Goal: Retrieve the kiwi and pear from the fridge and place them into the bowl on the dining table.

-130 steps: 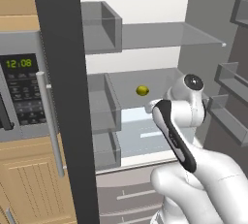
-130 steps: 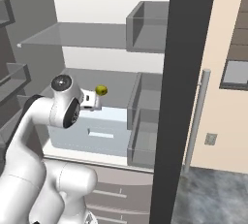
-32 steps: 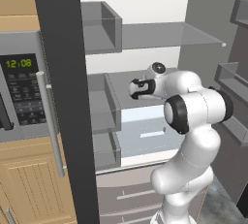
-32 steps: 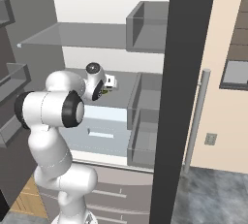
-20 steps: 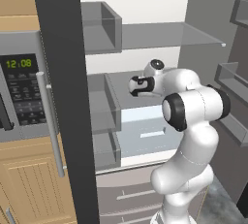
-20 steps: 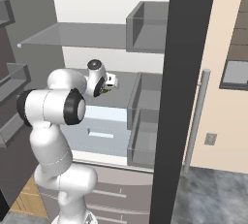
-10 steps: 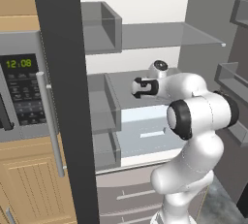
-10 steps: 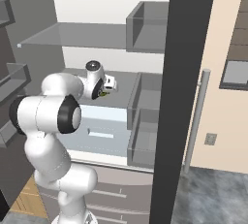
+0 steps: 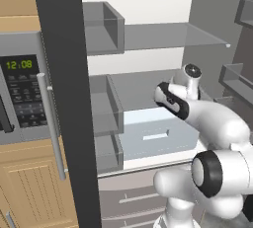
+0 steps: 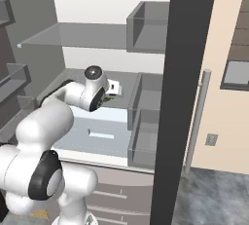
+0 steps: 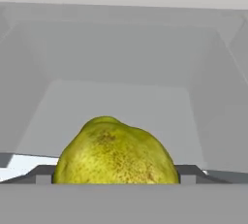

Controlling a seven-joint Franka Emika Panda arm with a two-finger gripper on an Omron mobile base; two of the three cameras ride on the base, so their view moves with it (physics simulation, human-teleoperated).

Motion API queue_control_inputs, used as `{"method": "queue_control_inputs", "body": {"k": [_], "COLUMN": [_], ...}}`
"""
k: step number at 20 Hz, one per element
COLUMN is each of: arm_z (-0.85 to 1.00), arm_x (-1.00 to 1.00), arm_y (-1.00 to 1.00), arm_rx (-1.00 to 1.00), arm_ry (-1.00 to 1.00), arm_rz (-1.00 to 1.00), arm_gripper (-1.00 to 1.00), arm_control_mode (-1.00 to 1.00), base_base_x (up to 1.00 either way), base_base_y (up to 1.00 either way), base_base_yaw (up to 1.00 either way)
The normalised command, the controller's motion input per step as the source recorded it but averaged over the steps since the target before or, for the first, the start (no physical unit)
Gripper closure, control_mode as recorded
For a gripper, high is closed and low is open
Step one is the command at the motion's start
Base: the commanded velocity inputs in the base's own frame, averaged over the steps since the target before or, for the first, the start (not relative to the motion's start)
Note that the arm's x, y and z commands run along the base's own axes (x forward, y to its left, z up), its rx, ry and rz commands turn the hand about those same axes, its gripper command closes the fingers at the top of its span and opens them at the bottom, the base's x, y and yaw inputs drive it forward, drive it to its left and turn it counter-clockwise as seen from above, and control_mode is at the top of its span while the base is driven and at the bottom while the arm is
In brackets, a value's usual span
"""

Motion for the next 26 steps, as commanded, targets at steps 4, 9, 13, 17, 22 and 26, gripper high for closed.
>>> {"method": "queue_control_inputs", "body": {"k": [4, 9, 13, 17, 22, 26], "arm_z": [1.0, 0.72, 0.62, 0.4, 0.17, 0.01], "arm_x": [-1.0, -1.0, -1.0, -1.0, -1.0, -1.0], "arm_y": [-0.19, 0.0, 0.0, 0.0, 0.01, 0.03], "arm_rx": [0.0, 0.0, 0.0, 0.0, 0.0, 0.0], "arm_ry": [0.19, 0.2, 0.08, 0.0, -0.01, -0.01], "arm_rz": [-0.02, 0.0, 0.0, 0.02, 0.07, 0.12], "arm_gripper": [1.0, 1.0, 1.0, 1.0, 1.0, 1.0], "arm_control_mode": [-1.0, -1.0, -1.0, -1.0, -1.0, -1.0], "base_base_x": [0.0, 0.0, 0.0, 0.0, 0.0, 0.0], "base_base_y": [0.0, 0.0, 0.0, 0.0, 0.0, 0.0], "base_base_yaw": [0.0, 0.0, 0.0, 0.0, 0.0, 0.0]}}
